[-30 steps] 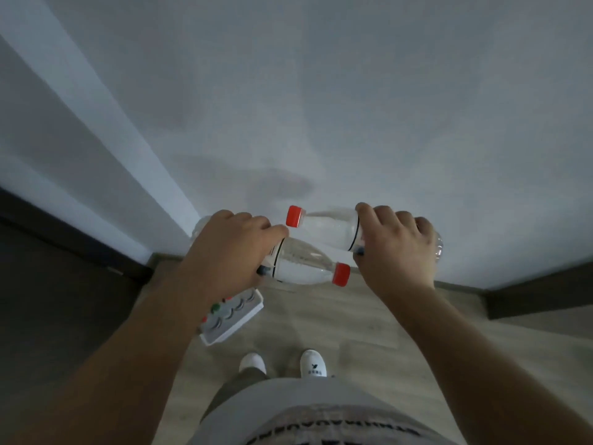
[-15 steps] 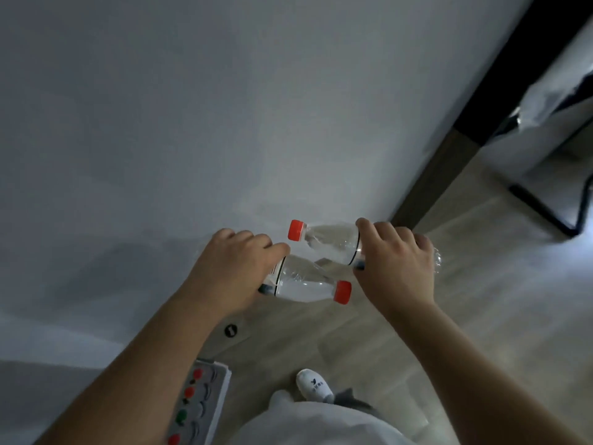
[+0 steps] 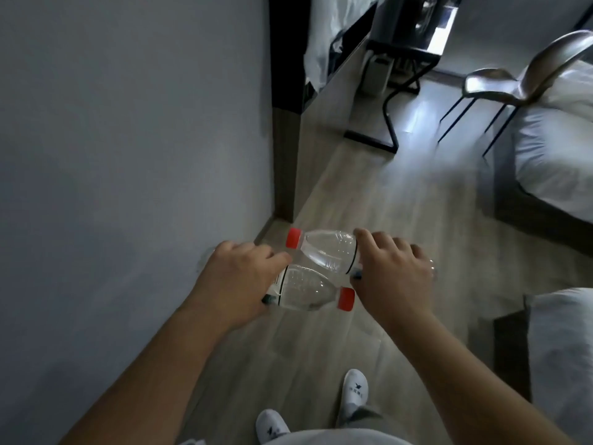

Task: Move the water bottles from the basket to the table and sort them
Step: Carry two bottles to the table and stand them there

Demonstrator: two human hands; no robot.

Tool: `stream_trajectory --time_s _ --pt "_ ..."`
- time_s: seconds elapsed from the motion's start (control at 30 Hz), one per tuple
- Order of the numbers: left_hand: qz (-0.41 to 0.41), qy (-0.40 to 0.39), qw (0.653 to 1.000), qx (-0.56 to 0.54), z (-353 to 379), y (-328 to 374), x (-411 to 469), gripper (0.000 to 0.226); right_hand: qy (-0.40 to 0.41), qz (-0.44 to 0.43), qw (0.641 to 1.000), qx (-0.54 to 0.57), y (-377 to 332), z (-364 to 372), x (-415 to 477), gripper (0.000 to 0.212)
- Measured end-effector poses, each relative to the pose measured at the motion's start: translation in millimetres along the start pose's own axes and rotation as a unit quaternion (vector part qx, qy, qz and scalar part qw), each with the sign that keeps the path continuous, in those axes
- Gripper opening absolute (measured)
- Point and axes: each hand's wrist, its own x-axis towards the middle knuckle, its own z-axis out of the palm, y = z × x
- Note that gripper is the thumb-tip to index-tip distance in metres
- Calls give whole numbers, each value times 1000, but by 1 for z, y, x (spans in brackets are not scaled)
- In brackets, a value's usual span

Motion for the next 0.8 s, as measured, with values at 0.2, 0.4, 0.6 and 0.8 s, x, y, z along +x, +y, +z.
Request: stream_trajectory --time_s 0.2,0.4,0.6,0.8 --pt "102 46 994 10 -2 51 74 69 -1 93 995 -46 74 -1 -13 57" --pt "165 27 986 16 -10 106 140 72 4 148 988 -51 150 4 -16 58" --pt "190 19 981 17 -18 172 216 62 14 187 981 -49 243 12 -5 59" --pt "189 25 982 8 -28 228 287 67 36 182 981 -54 329 18 19 59"
